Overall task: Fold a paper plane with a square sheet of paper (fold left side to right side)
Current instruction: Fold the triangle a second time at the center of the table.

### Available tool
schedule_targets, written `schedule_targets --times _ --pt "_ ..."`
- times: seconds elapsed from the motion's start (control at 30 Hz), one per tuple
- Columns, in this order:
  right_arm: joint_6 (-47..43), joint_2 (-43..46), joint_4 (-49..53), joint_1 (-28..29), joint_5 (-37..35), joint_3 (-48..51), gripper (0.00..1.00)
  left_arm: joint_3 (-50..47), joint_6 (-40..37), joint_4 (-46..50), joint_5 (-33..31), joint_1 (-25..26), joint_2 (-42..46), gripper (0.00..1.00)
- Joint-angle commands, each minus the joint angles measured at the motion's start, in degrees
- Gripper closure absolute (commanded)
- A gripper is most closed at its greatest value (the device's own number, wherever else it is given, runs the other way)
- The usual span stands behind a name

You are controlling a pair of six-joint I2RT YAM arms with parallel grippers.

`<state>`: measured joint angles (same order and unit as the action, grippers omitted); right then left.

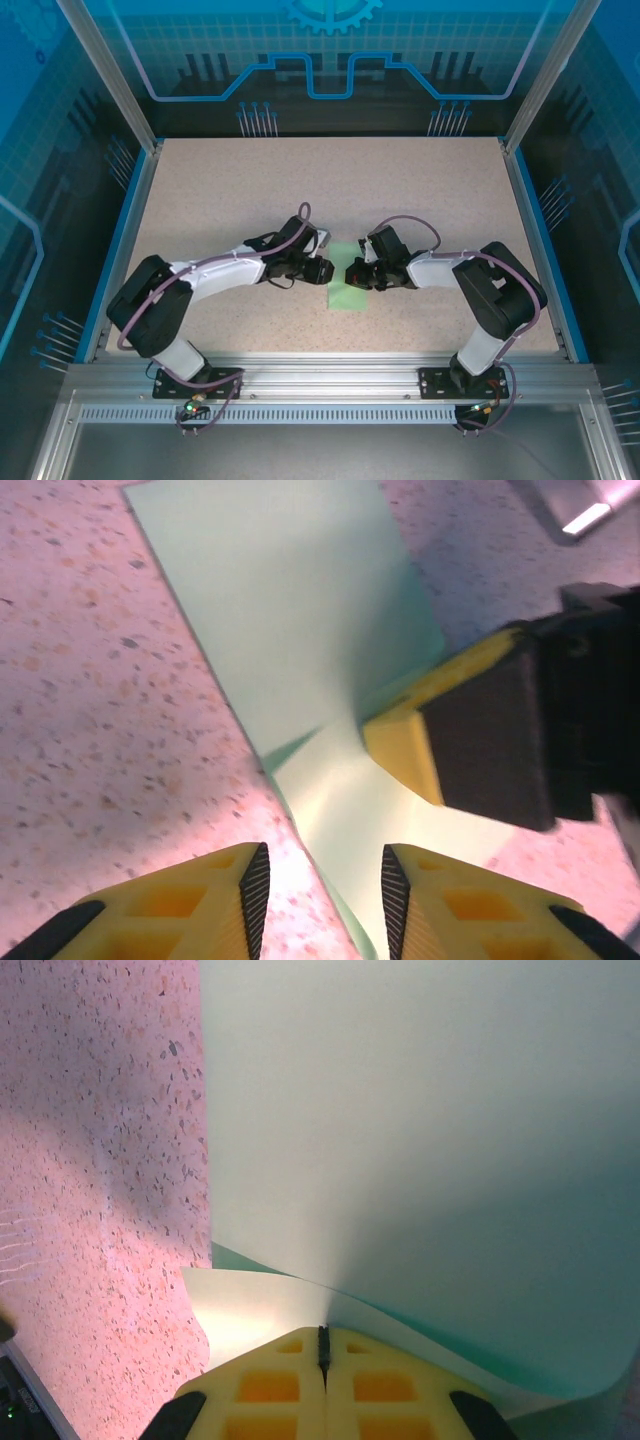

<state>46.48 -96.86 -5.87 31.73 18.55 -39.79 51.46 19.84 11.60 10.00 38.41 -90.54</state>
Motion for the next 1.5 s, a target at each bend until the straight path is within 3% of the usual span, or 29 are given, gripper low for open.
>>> schedule_targets --times 0.0,0.2,0.47,0.83,1.27,1.47 --pt "-0.6 -1.33 4.37 -0.19 -1.89 1.65 0.98 -2.43 2.58 -0.61 10.09 -0.08 1.34 0.63" --pt "-0.82 -1.58 4.49 -0.16 -1.76 1.41 0.98 -5.38 6.07 -6.94 21.5 0.03 -0.83 0.67" --pt "-0.94 -2.19 4.94 0.16 -1.64 0.95 0.98 -5.03 7.35 -11.46 27.11 0.24 -6.69 0.68" --pt "-1.36 -1.97 5.91 0.33 -1.87 0.58 0.98 -4.72 6.07 -9.54 21.3 0.3 -9.87 0.71" --pt "-1.92 -1.98 6.84 0.35 -1.77 -0.07 0.98 -4.79 5.0 -6.26 19.63 0.26 -11.2 0.71" --pt "-2.61 1.64 1.91 0.26 0.34 0.93 1.0 -6.0 5.06 -6.04 18.99 0.34 -11.32 0.77"
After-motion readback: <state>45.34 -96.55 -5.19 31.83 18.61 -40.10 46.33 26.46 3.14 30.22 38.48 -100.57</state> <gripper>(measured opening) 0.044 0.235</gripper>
